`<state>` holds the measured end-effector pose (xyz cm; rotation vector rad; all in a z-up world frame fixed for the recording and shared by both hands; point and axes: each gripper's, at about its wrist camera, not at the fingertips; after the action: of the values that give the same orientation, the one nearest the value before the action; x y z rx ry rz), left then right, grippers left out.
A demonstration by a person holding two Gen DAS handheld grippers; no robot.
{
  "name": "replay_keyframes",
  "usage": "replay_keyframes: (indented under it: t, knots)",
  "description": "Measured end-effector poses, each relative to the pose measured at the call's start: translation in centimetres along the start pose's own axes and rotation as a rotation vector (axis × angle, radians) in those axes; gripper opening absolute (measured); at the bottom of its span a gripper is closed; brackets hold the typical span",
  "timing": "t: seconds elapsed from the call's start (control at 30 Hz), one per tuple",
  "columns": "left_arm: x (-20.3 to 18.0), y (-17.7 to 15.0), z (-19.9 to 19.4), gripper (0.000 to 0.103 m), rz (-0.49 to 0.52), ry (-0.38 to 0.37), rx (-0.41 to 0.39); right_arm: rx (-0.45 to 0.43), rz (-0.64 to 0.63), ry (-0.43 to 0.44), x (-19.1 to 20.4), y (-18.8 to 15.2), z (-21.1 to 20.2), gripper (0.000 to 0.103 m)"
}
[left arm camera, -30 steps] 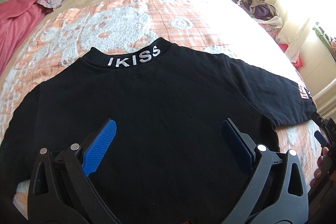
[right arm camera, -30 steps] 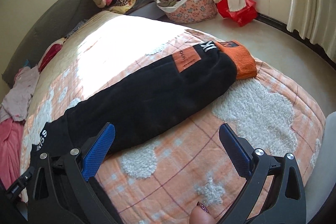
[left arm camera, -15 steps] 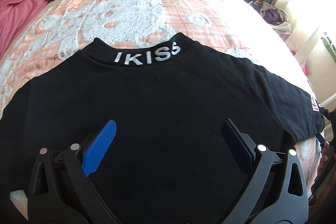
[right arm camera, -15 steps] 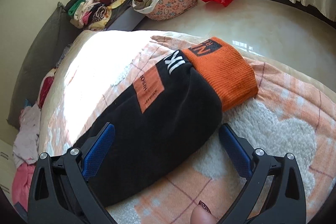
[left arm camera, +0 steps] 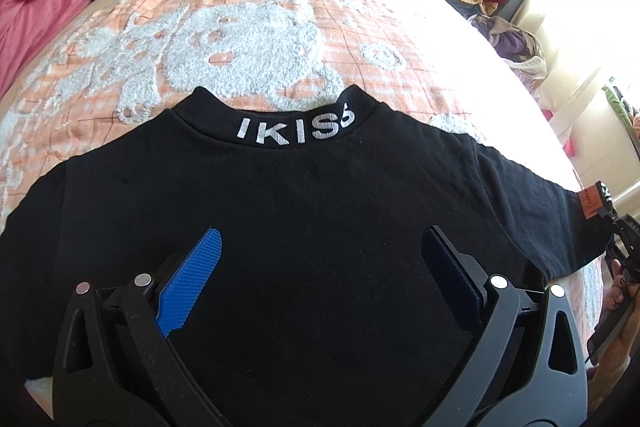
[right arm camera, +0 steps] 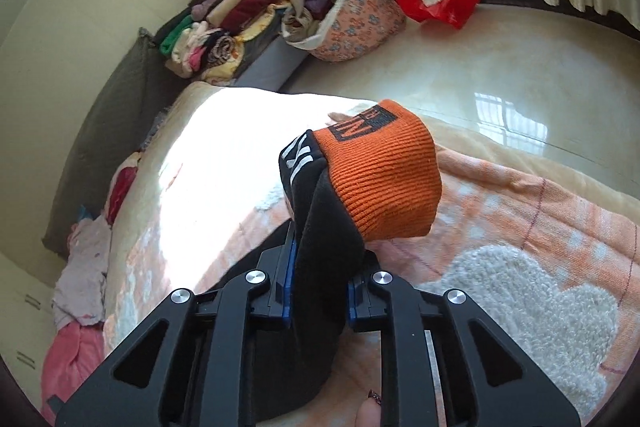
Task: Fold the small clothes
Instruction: 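Lift the sleeve and carry it across the shirt body toward the left tool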
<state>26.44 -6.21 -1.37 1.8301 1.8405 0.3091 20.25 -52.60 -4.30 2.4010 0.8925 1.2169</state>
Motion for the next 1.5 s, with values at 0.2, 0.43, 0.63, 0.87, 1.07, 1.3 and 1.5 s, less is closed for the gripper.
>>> replay_keyframes:
  t: [0.2, 0.43, 0.63, 0.87, 1.07, 1.3, 1.5]
  knots:
    - [1.0, 0.5, -1.6, 0.094, -0.022, -0.023, -0.030, -0.002, -0.120, 0.140, 6.0, -1.1, -2.4, 0.017]
    - [3.1, 0.8, -3.7, 0.094, -0.069, -0.065, -0.054, 0.028, -0.241, 0.270, 13.1, -4.0, -4.0, 0.017]
    - [5.4, 1.0, -5.5, 0.094, -0.124, -0.103, -0.073, 0.080, -0.323, 0.345, 17.9, -7.4, -4.3, 0.017]
    - [8.5, 1.2, -7.0, 0.094, -0.193, -0.176, -0.085, 0.148, -0.428, 0.375, 22.8, -12.6, -3.1, 0.017]
    - [10.0, 0.8, -6.9, 0.094, -0.221, -0.255, -0.054, 0.189, -0.533, 0.357, 25.9, -17.1, -1.6, 0.017]
    - [11.9, -0.6, -5.5, 0.094, -0.279, -0.336, 0.018, 0.226, -0.656, 0.305, 28.2, -22.2, 0.3, 0.019]
    - [13.7, -1.2, -4.7, 0.094, -0.345, -0.402, 0.053, 0.279, -0.752, 0.282, 29.2, -26.6, 1.7, 0.026]
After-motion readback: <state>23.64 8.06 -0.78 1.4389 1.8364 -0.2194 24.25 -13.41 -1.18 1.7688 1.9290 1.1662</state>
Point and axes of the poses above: each gripper's, at about its wrist camera, not at the fingertips, and z roughly the way its jaws point, x to its left, y to its top
